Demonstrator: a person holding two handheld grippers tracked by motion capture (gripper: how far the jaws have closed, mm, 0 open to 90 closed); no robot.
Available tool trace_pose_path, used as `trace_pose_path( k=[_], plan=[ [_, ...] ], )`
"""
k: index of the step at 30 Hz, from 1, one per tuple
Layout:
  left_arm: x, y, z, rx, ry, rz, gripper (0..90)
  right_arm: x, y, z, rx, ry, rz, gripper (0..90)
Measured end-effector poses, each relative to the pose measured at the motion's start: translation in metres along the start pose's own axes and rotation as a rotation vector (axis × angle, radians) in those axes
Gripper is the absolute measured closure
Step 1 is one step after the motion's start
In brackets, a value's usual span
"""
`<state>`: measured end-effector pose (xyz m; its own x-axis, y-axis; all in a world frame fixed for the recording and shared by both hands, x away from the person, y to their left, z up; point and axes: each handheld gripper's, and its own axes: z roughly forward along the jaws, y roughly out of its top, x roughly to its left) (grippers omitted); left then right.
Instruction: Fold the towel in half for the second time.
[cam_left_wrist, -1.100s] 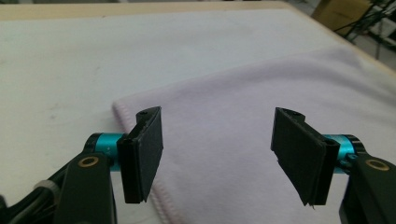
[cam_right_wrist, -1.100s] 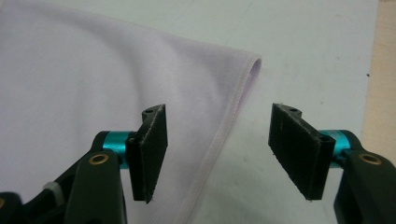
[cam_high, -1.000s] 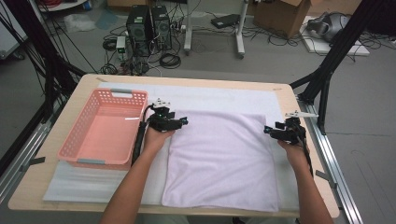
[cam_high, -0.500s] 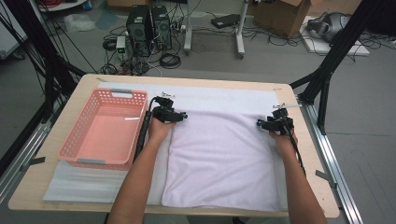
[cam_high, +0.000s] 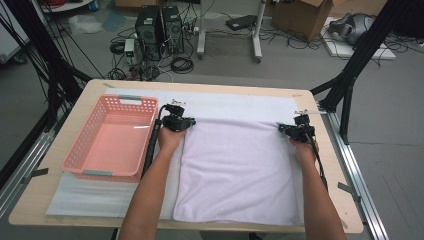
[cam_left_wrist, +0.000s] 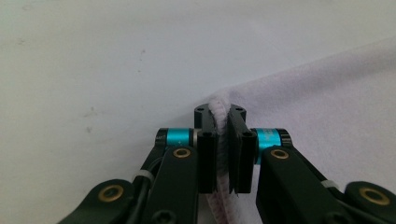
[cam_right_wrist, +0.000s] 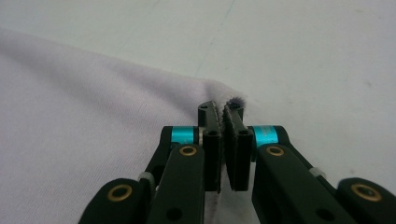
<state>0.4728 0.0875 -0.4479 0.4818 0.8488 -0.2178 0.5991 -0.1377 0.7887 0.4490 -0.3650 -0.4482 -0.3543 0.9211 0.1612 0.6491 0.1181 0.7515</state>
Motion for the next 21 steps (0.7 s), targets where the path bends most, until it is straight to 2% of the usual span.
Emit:
trace_pose_path(
  k=[2,4,8,11,13,15,18,21],
  plan=[
    [-0.001,0.006,-0.008,-0.066,0.005,-0.011,83.8,-0.002,0.002,-0.004,-0.031,-0.019,0.002,87.2],
    [-0.003,0.013,-0.016,-0.13,0.017,0.006,84.1,-0.002,0.005,-0.01,-0.074,-0.043,-0.002,87.3],
    [-0.008,0.024,-0.025,-0.196,0.023,0.016,84.1,-0.003,0.015,-0.024,-0.186,-0.048,0.013,87.2],
    [-0.008,0.029,-0.031,-0.243,0.014,0.014,84.0,-0.001,0.025,-0.033,-0.219,-0.054,-0.02,87.1],
    [-0.009,0.03,-0.035,-0.263,0.008,0.013,83.9,0.0,0.03,-0.039,-0.256,-0.047,-0.015,87.0],
    [-0.01,0.031,-0.04,-0.265,-0.003,0.027,83.9,0.001,0.034,-0.044,-0.271,-0.034,-0.011,87.0],
    [-0.012,0.032,-0.05,-0.264,-0.019,0.036,83.7,0.003,0.035,-0.05,-0.272,-0.014,-0.015,86.7],
    [-0.014,0.031,-0.059,-0.266,-0.035,0.018,83.7,0.007,0.036,-0.06,-0.279,0.01,-0.022,86.6]
  ],
)
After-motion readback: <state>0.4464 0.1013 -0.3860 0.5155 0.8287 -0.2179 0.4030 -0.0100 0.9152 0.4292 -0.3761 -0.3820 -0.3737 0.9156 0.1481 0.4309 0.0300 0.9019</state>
